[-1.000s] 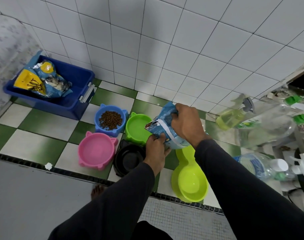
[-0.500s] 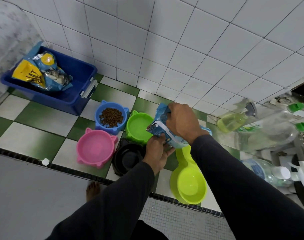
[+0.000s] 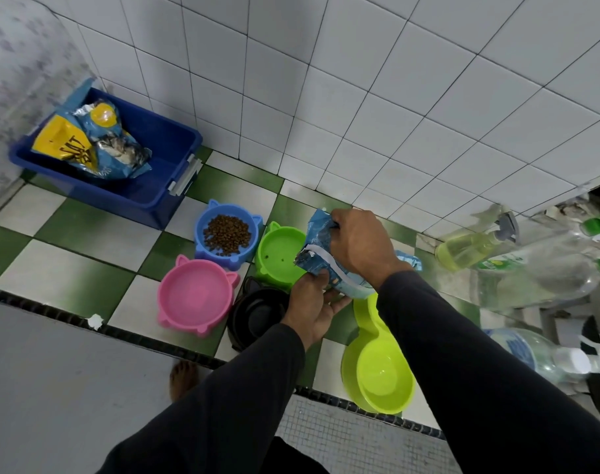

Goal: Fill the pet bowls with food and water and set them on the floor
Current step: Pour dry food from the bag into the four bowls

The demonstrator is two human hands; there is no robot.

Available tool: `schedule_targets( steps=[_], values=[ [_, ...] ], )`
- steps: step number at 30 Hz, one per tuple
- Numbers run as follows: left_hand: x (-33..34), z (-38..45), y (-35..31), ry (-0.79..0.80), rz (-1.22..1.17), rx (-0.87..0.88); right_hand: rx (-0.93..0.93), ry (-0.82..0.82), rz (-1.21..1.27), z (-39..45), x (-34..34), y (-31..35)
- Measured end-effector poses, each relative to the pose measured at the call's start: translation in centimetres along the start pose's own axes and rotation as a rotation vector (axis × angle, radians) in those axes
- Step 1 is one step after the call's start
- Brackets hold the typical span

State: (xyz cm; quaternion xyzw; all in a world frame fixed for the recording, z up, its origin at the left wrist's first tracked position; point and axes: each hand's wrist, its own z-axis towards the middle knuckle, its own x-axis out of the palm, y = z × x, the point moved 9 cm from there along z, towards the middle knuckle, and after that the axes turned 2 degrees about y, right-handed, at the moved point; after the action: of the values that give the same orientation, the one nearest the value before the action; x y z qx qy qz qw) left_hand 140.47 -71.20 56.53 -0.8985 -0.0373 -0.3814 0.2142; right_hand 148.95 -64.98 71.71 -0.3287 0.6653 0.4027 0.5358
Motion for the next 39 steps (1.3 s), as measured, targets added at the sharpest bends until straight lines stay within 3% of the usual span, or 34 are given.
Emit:
schedule_targets(
  steps=[39],
  values=[
    [-0.7,0.9,0.0,0.019,-0.075,-0.073,0.030,0.026,0.009,1.1,0.6,0.1]
  ],
)
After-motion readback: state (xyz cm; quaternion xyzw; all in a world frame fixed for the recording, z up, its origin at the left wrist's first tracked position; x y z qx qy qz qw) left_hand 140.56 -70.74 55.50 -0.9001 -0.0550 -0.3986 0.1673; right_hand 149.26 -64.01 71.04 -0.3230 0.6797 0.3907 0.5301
